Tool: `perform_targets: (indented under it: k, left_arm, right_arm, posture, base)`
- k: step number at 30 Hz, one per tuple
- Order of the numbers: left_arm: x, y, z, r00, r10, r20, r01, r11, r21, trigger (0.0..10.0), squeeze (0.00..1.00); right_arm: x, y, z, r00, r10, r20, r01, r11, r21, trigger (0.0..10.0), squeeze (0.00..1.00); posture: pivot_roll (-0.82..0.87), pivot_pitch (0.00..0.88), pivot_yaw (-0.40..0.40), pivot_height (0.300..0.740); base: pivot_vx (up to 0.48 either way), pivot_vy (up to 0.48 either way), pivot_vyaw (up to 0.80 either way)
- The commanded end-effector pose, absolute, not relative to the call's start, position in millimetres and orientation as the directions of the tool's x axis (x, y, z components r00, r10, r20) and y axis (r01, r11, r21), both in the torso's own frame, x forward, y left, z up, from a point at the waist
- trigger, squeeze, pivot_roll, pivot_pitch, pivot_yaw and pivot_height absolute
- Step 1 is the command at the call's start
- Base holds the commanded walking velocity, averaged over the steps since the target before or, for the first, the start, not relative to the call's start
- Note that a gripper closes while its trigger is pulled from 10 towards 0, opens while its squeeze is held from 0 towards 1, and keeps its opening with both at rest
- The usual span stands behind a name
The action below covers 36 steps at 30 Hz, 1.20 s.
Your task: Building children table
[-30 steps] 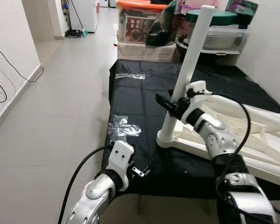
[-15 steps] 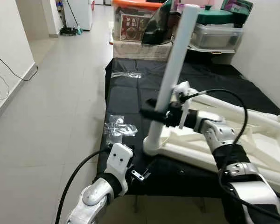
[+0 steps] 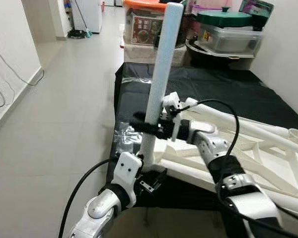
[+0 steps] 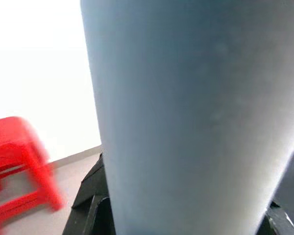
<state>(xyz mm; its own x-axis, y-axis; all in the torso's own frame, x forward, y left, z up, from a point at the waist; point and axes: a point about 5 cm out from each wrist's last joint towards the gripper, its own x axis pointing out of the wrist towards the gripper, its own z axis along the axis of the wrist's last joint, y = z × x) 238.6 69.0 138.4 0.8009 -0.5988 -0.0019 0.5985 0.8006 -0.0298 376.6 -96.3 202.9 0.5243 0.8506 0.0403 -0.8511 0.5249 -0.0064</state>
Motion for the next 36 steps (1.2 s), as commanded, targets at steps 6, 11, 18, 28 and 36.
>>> perform_targets:
  k: [6,11,18,28,36]
  left_arm:
    - [240.8,68.7,134.3,0.799,-0.601,-0.021,0.599,0.799,-0.040,10.0,0.00]
    - [243.1,68.2,133.8,0.798,-0.603,-0.021,0.602,0.798,-0.040,10.0,0.00]
    - [246.5,67.2,133.0,0.796,-0.605,-0.019,0.604,0.796,-0.032,10.0,0.00]
    - [249.0,66.4,132.8,0.796,-0.605,-0.015,0.604,0.796,-0.024,10.0,0.00]
    - [250.1,65.1,131.7,0.794,-0.608,-0.013,0.607,0.794,-0.026,10.0,0.00]
  right_arm:
    - [386.0,-139.8,193.4,0.931,0.363,0.048,-0.365,0.931,0.030,0.0,0.00]
    - [376.6,-164.0,188.2,0.999,-0.014,0.049,0.010,0.997,0.080,0.0,0.00]
    - [357.1,-158.0,179.2,0.926,-0.377,0.002,0.364,0.897,0.249,0.0,0.00]
    - [356.2,-129.9,187.4,0.938,-0.337,0.084,0.309,0.921,0.237,10.0,1.00]
    - [363.3,-147.4,189.8,0.985,-0.084,0.154,0.043,0.967,0.253,10.0,0.00]
  posture:
    - [0.12,0.000,-0.110,0.740]
    - [0.12,0.000,-0.104,0.740]
    - [0.12,0.000,-0.104,0.740]
    - [0.12,0.000,-0.104,0.740]
    - [0.12,0.000,-0.106,0.740]
  base:
    - [0.000,0.000,0.00]
    - [0.000,0.000,0.00]
    - [0.000,0.000,0.00]
    - [0.000,0.000,0.00]
    - [0.000,0.000,0.00]
